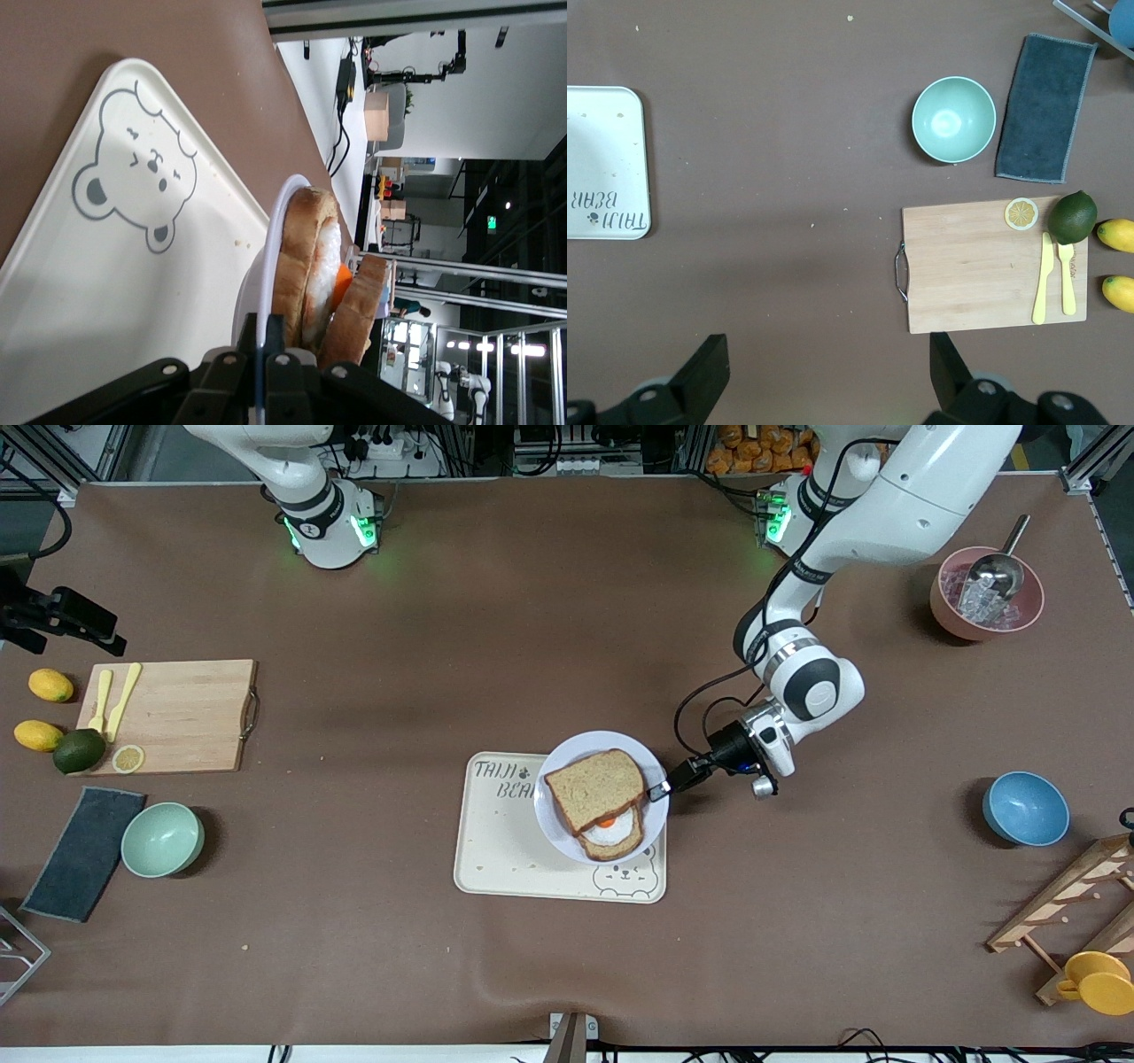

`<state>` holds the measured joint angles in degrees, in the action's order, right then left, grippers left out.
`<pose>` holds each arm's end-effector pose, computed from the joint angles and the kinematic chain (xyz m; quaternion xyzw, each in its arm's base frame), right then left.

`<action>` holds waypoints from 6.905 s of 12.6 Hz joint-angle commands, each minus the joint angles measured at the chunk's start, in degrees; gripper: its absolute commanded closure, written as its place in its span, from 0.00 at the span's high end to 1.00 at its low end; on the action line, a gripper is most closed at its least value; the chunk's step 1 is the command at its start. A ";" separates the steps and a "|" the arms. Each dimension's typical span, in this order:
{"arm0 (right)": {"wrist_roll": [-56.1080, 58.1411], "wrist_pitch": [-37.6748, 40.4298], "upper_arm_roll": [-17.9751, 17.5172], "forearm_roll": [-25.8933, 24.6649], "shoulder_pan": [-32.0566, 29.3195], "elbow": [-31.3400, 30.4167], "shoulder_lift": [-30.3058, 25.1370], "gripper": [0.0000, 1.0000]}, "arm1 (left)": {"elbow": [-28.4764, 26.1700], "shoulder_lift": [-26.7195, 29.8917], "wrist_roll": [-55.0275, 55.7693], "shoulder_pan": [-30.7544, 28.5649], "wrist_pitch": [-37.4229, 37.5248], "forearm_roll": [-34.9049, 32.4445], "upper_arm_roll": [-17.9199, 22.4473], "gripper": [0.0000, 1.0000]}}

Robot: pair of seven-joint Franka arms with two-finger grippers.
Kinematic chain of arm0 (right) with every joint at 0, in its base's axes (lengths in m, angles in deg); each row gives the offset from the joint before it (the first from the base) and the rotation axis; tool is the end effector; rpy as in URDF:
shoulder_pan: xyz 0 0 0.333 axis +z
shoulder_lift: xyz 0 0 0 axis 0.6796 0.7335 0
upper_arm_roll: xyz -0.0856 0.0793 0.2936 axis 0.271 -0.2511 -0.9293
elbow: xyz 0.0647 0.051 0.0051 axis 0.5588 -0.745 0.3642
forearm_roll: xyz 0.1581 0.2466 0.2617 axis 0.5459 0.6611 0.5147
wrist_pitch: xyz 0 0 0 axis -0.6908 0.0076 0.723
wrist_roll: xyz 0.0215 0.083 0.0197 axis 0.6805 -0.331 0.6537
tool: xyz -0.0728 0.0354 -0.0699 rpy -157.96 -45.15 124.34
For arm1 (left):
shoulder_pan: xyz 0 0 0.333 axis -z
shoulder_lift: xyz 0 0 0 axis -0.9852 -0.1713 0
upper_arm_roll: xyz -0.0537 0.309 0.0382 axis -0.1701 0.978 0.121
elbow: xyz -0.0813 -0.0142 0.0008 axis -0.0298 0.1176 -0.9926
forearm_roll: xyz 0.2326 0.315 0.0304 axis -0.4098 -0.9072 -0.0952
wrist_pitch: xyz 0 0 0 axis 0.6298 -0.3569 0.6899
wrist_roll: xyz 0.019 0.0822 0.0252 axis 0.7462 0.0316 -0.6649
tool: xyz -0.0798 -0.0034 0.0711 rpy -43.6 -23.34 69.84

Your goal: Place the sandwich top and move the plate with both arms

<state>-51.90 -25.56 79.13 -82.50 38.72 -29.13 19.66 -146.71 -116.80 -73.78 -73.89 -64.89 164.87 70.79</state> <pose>0.5365 -0.0259 0.6433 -0.9997 0.0206 0.0094 0.0010 0.5517 -0.2553 0.1790 0.7816 0.2117 0.1290 0.5724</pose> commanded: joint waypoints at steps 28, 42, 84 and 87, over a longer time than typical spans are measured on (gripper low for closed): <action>-0.64 1.91 -1.44 -0.21 -0.82 0.07 0.17 1.00 | 11.47 -6.43 -1.13 6.50 -15.44 2.87 2.69 1.00; -0.38 1.99 -1.44 -0.12 -1.26 -0.19 0.26 1.00 | 9.36 -4.31 1.17 -2.37 -31.79 -33.40 2.95 1.00; 0.06 2.17 -1.36 -0.21 -1.53 -0.28 0.35 1.00 | 24.21 36.38 71.57 -9.85 53.63 -123.87 8.31 1.00; 0.06 2.17 -1.27 -0.12 -1.53 -0.37 0.44 1.00 | 24.21 36.47 71.84 -9.76 53.72 -123.87 8.23 1.00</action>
<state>-51.89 -23.77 78.79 -82.50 38.69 -29.39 20.11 -122.14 -81.24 -2.93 -82.97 -11.94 41.49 79.86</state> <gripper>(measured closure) 0.000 0.000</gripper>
